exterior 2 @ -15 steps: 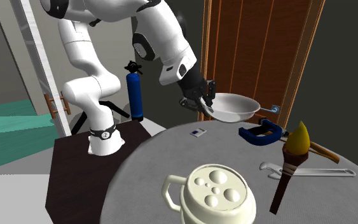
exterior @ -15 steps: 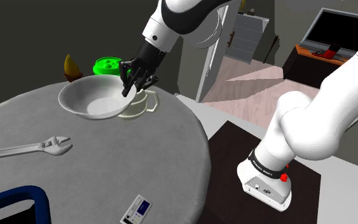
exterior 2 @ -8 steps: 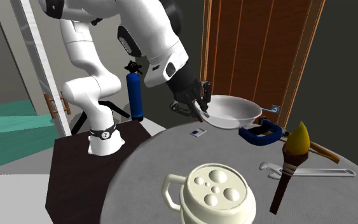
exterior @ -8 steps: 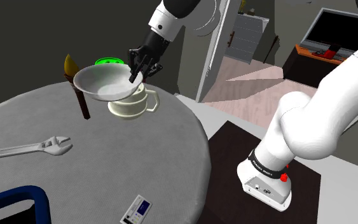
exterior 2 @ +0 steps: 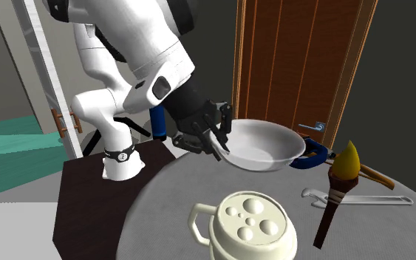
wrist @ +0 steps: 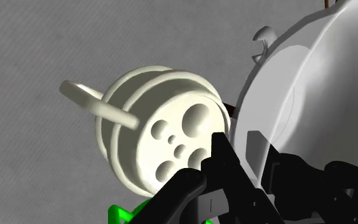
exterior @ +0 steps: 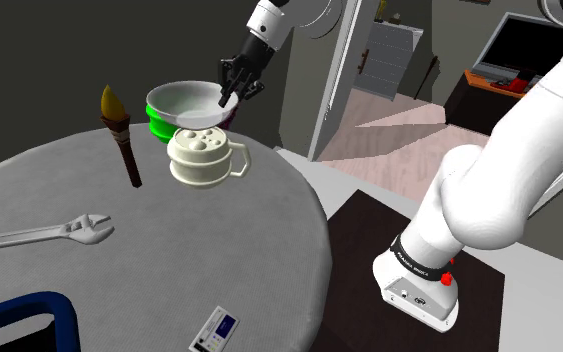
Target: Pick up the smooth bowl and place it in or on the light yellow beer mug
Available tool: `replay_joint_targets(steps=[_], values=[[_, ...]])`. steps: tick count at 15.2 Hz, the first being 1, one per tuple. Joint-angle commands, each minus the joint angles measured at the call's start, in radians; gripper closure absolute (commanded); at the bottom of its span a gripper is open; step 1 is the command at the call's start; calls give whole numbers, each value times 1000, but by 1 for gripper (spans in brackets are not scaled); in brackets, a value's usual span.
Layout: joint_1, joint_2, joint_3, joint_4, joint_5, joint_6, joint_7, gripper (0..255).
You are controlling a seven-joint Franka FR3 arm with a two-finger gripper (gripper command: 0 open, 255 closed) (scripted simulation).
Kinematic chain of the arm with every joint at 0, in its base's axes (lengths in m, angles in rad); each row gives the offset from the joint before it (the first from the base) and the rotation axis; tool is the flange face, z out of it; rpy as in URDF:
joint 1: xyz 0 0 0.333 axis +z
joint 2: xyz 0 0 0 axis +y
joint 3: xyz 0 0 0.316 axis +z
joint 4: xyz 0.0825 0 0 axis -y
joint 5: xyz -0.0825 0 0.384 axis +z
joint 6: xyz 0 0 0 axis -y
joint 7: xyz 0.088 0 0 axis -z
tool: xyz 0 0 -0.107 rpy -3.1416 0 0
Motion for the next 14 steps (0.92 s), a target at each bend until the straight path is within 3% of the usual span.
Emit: replay_joint_targets(steps=[1, 5, 14], values=[[-18, 38, -28, 49, 4, -33, -38, 255], [-58, 122, -78, 158, 15, -106, -106, 255], [-55, 164, -74, 91, 65, -17, -178, 255]])
